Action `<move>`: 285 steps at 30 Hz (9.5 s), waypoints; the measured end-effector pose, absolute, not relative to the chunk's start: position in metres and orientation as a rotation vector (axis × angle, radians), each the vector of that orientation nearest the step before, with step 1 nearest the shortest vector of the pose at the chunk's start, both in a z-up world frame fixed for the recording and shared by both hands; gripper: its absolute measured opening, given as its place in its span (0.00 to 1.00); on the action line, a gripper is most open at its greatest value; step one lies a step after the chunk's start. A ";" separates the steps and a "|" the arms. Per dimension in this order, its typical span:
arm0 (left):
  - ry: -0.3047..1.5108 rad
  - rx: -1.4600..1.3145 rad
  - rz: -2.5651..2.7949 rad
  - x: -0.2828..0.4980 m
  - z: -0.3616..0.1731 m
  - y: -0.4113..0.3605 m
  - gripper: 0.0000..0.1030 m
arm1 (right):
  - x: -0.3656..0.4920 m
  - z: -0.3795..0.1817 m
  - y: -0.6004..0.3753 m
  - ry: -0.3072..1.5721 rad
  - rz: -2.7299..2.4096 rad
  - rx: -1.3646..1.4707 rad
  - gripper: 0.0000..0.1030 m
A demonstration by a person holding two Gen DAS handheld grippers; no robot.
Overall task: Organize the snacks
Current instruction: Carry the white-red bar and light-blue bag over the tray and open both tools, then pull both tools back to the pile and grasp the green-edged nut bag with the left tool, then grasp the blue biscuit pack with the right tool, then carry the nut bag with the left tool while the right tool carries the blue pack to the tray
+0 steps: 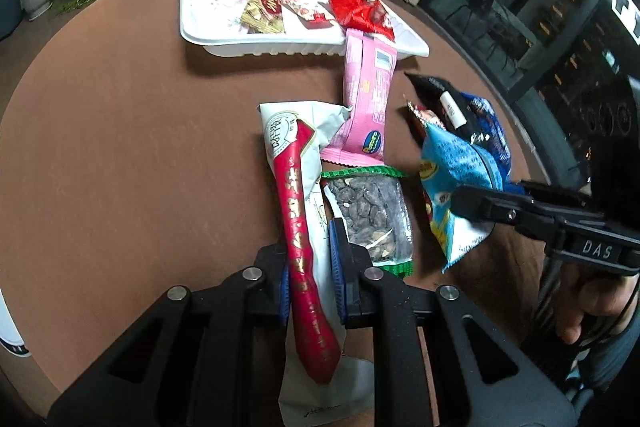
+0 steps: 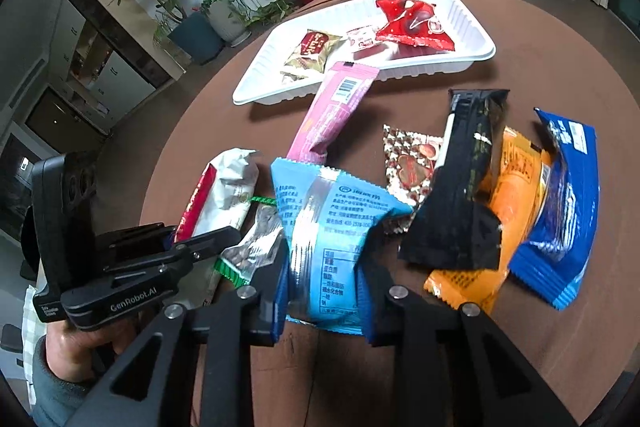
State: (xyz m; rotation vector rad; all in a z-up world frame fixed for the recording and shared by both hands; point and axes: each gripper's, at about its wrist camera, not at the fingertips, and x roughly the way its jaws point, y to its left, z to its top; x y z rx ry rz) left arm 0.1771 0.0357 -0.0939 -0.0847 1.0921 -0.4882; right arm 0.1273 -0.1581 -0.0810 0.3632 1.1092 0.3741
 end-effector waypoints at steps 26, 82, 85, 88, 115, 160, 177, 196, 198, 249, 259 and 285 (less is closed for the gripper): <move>0.911 -0.324 -0.458 0.198 -0.023 0.098 0.14 | 0.137 -0.018 -0.299 0.892 0.216 0.583 0.29; 1.005 -0.182 -0.316 0.450 -0.117 -0.013 0.18 | 0.376 -0.105 -0.136 1.073 0.317 0.074 0.38; 1.005 -0.184 -0.311 0.453 -0.117 -0.013 0.20 | 0.376 -0.104 -0.140 1.073 0.308 0.079 0.44; 0.997 -0.180 -0.309 0.449 -0.112 -0.013 0.20 | 0.376 -0.103 -0.145 1.068 0.296 0.094 0.47; 0.856 -0.202 -0.321 0.346 -0.044 0.021 0.91 | 0.321 -0.045 -0.190 0.932 0.305 0.235 0.82; 1.033 0.153 -0.327 0.154 -0.117 -0.058 0.98 | 0.089 -0.072 -0.270 0.883 0.200 0.574 0.97; 1.018 0.186 -0.330 0.157 -0.115 -0.059 0.44 | 0.087 -0.074 -0.275 0.903 0.164 0.555 0.97; 1.015 0.063 -0.427 0.141 -0.109 -0.044 0.29 | 0.104 -0.086 -0.283 1.013 0.050 0.493 0.92; 1.011 0.040 -0.439 0.137 -0.106 -0.041 0.29 | 0.111 -0.087 -0.283 1.032 0.038 0.459 0.88; 0.994 -0.116 -0.514 0.126 -0.097 -0.024 0.24 | 0.118 -0.083 -0.300 1.041 0.068 0.467 0.27; 0.948 -0.249 -0.502 0.136 -0.081 0.009 0.24 | 0.116 -0.073 -0.327 0.994 0.061 0.568 0.27; 0.799 -0.178 -0.431 0.331 0.040 0.023 0.24 | 0.308 0.048 -0.226 0.831 0.333 0.331 0.27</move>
